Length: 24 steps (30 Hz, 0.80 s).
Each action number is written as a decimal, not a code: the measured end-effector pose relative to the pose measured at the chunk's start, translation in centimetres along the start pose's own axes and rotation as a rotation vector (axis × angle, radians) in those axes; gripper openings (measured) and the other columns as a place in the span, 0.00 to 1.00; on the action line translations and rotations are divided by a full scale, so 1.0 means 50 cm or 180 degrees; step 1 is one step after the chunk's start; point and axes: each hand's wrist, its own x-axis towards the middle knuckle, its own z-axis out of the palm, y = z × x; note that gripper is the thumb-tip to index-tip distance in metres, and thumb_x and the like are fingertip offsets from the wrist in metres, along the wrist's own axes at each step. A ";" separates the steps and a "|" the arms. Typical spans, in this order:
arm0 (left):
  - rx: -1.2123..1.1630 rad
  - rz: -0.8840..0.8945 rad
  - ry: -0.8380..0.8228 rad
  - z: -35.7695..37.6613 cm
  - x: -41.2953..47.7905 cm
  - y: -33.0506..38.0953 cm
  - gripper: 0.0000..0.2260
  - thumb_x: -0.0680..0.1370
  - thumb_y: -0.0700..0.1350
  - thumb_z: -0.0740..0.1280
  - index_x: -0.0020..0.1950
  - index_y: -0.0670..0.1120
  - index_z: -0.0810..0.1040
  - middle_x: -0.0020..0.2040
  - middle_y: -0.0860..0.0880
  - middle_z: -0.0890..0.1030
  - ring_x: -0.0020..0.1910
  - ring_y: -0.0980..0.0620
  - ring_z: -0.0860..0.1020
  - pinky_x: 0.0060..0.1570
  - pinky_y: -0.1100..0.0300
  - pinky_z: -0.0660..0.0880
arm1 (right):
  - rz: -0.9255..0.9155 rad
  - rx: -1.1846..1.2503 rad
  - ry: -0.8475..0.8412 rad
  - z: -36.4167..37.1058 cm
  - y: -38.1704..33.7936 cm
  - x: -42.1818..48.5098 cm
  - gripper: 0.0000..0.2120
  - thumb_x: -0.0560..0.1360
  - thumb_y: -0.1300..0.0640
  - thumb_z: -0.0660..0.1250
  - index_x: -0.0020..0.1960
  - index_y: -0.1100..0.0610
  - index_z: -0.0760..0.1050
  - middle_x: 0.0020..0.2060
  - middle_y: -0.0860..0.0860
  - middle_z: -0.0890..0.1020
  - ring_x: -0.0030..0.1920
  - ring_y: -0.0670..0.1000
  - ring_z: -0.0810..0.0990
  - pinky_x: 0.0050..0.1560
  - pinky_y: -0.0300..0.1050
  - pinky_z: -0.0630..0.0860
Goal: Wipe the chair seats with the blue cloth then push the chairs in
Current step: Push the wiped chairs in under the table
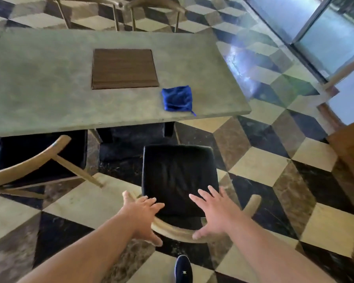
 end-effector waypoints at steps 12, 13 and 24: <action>0.0111 -0.0009 -0.0057 -0.004 0.063 0.182 0.13 0.78 0.48 0.68 0.63 0.57 0.74 0.54 0.52 0.81 0.52 0.48 0.80 0.58 0.48 0.76 | -0.0398 -0.0443 0.0050 0.125 0.166 -0.057 0.13 0.74 0.55 0.75 0.54 0.44 0.76 0.45 0.48 0.82 0.45 0.54 0.81 0.58 0.59 0.77; 0.0180 -0.0017 -0.0027 -0.003 0.063 0.180 0.13 0.79 0.47 0.68 0.63 0.56 0.75 0.54 0.52 0.81 0.53 0.48 0.81 0.58 0.48 0.76 | -0.0410 -0.0454 0.0067 0.124 0.166 -0.056 0.12 0.74 0.57 0.74 0.53 0.44 0.76 0.44 0.47 0.82 0.44 0.53 0.81 0.58 0.58 0.77; 0.0136 -0.0169 0.0308 -0.012 -0.011 0.028 0.12 0.80 0.46 0.68 0.62 0.56 0.75 0.51 0.53 0.80 0.51 0.47 0.81 0.54 0.48 0.73 | -0.0670 -0.0287 0.0430 0.011 0.082 0.013 0.09 0.78 0.56 0.70 0.52 0.45 0.74 0.45 0.47 0.82 0.45 0.53 0.79 0.56 0.54 0.74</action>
